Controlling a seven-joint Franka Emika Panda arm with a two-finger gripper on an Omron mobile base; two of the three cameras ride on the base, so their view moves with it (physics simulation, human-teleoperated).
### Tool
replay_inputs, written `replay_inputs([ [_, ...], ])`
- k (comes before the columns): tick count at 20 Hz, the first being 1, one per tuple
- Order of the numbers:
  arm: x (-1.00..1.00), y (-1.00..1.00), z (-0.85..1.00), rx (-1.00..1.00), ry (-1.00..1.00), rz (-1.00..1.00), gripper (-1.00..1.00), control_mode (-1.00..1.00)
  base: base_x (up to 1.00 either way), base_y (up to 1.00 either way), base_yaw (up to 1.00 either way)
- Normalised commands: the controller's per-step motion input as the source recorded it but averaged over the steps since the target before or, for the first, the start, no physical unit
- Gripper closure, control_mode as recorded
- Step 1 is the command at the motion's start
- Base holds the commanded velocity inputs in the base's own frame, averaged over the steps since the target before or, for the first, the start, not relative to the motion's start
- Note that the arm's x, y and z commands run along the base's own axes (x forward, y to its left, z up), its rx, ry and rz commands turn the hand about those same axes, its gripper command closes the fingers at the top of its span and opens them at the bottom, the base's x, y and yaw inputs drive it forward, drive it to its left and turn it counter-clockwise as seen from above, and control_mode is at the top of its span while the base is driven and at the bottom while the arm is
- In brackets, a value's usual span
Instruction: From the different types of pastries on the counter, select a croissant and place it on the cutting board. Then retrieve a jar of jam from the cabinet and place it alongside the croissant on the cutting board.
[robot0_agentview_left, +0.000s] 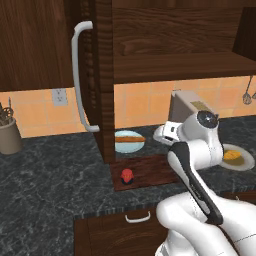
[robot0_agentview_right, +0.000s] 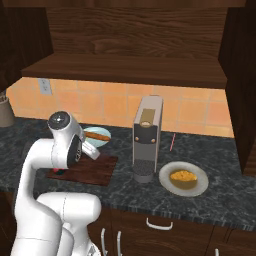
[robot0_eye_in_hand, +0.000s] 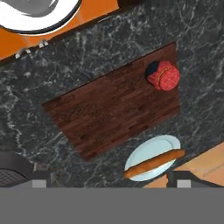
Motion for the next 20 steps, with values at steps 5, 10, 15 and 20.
replay_inputs([
  [5,-0.35,-0.31,0.33,0.00,0.39,-0.10,-1.00,-1.00,0.00,0.00,0.00],
  [10,-0.72,-0.34,0.50,0.01,-0.02,-0.06,-1.00,-1.00,0.00,0.00,0.00],
  [15,-0.74,-0.37,0.06,0.00,-0.14,-0.01,-1.00,-1.00,0.00,0.00,0.00],
  [20,-0.16,-0.72,0.00,0.00,-0.01,0.00,-1.00,-1.00,0.00,0.00,0.00],
])
